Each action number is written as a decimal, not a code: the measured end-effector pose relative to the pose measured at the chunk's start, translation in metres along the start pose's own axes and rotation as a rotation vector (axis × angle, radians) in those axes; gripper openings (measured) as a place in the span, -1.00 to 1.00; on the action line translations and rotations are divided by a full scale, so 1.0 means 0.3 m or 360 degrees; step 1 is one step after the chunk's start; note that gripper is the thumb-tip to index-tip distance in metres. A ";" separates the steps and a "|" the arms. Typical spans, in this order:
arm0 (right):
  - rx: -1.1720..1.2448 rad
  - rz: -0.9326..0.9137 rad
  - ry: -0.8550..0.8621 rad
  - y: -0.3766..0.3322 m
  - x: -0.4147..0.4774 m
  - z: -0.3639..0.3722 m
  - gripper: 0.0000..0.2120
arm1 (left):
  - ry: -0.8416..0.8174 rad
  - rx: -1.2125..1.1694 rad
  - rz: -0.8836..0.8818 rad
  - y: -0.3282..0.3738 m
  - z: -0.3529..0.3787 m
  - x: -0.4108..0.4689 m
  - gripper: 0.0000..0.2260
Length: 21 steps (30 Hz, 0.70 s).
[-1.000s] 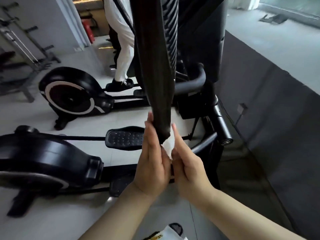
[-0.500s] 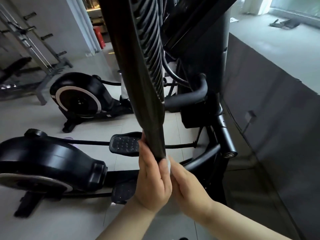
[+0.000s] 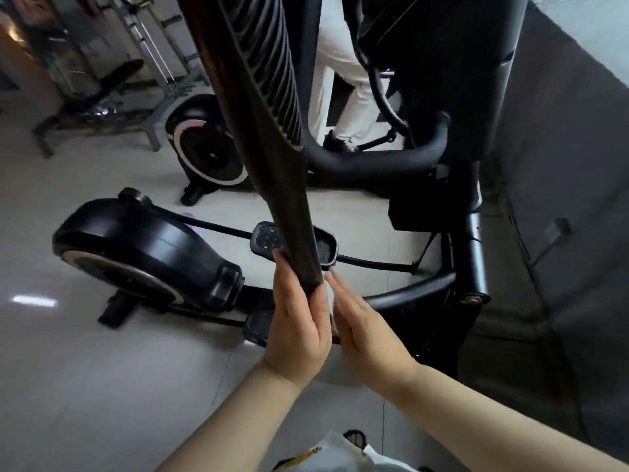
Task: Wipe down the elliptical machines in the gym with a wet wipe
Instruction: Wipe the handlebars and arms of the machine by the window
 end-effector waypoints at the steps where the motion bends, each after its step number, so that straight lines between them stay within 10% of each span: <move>1: 0.0072 -0.0062 0.0001 -0.025 0.006 -0.004 -0.48 | -0.0006 -0.0006 -0.0054 0.007 0.001 -0.002 -0.43; 14: 0.0164 -0.0098 -0.0270 -0.003 0.012 -0.008 -0.42 | 0.0227 0.0105 -0.0538 0.043 0.065 -0.075 -0.41; 21: -0.0748 0.0009 -0.0444 0.310 -0.044 -0.071 -0.24 | 0.0306 0.0107 -0.0723 -0.022 0.123 -0.137 -0.40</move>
Point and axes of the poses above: each hand's wrist, its own x-axis towards the middle knuckle, its own z-axis out of the palm, y = z × x, the point moved 4 cm from there along x, towards the middle knuckle, and after that the axes turned 3 degrees about -z, right-handed, at the moved point
